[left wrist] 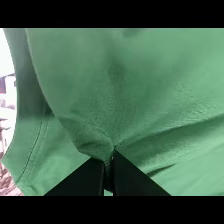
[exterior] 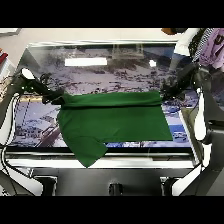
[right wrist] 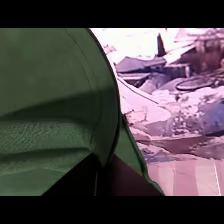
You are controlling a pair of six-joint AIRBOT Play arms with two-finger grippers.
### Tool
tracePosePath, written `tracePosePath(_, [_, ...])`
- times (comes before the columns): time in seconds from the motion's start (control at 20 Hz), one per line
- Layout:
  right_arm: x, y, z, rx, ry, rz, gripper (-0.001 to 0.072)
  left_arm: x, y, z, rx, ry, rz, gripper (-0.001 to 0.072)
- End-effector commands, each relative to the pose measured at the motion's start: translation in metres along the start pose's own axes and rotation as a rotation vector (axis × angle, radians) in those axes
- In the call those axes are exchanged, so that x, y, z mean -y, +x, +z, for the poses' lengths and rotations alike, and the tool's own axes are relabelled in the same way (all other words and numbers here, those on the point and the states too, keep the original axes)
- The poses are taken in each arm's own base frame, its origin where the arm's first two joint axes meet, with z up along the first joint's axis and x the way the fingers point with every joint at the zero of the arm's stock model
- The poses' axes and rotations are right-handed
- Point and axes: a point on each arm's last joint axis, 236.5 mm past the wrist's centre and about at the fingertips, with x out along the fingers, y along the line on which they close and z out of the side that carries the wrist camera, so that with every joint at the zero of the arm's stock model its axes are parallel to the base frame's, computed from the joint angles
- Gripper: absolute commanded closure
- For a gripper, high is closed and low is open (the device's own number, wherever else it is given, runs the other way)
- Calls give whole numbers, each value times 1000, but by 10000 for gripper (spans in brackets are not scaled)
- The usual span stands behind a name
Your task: Fold the clothes and pants, and hang the long-sleeved shirts on hangers.
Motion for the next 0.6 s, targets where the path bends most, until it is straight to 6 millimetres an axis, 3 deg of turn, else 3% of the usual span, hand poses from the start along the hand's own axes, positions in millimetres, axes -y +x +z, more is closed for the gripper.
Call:
tracePosePath(0.0, [6, 7, -6, -34, 0, -23, 682, -7, 12, -13, -57, 5, 45, 681])
tracePosePath(0.1, [7, 13, -11, -65, 6, -25, 681, -9, 22, -20, -80, -2, 52, 676])
tracePosePath(0.15, [7, 16, -14, -85, 10, -23, 667, -10, 25, -21, -83, -10, 53, 633])
tracePosePath(0.2, [7, 19, -18, -107, 13, -21, 600, -12, 28, -21, -81, -26, 54, 542])
tracePosePath(0.3, [0, 23, -26, -146, 13, 16, 387, -11, 27, -18, -67, -33, 53, 288])
tracePosePath(0.35, [-8, 21, -27, -149, -10, 47, 328, -10, 25, -18, -62, -31, 52, 268])
tracePosePath(0.45, [-13, 9, -28, -138, -62, 70, 327, -13, 13, -20, -53, -28, 57, 231])
tracePosePath(0.55, [-6, -16, -26, -88, -153, 47, 326, -28, -11, -30, -55, -18, 113, 232])
